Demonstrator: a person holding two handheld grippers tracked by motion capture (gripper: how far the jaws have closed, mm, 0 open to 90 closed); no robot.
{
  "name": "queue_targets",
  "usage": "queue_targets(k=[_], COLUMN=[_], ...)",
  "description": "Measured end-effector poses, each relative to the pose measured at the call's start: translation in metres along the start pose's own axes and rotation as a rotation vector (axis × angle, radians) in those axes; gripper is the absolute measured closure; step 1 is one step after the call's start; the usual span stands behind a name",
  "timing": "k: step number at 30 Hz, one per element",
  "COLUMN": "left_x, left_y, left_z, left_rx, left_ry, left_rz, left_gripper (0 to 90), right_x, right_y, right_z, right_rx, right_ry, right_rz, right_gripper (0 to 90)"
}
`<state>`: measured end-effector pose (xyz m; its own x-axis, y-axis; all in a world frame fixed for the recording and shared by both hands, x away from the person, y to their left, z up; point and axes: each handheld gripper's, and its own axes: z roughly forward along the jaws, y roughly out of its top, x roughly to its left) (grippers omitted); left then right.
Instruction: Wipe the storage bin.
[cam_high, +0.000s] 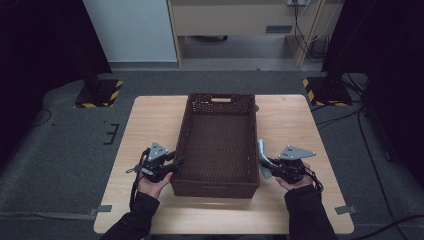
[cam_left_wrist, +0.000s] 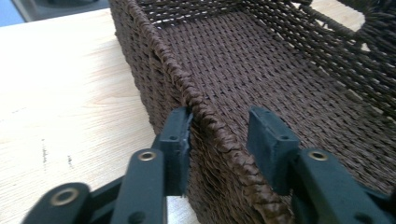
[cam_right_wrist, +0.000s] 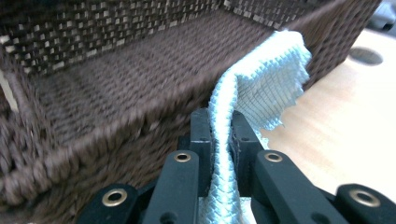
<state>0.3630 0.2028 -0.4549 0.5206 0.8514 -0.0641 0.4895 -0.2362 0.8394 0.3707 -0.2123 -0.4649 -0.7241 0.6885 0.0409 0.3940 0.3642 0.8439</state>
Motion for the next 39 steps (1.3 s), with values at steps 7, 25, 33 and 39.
queue_targets(k=[7,25,33,39], left_x=[-0.003,0.016,0.017,0.018], left_y=[0.001,0.010,0.010,0.011], left_z=[0.000,0.011,0.012,0.012], left_rx=[-0.006,0.004,0.010,0.014], left_ry=[0.039,0.048,0.044,0.047], left_rz=[-0.014,-0.016,-0.010,-0.019], left_gripper=[67.8,66.6,66.2,66.2], right_x=[0.004,0.002,0.001,0.000], right_y=[-0.018,0.004,-0.016,-0.019], right_z=[0.026,0.007,0.039,0.043], right_rx=[0.108,-0.053,0.115,0.145], right_ry=[0.018,0.028,0.021,0.020], right_rz=[0.021,0.003,0.012,0.033], right_gripper=[83.2,83.2,83.1,83.1])
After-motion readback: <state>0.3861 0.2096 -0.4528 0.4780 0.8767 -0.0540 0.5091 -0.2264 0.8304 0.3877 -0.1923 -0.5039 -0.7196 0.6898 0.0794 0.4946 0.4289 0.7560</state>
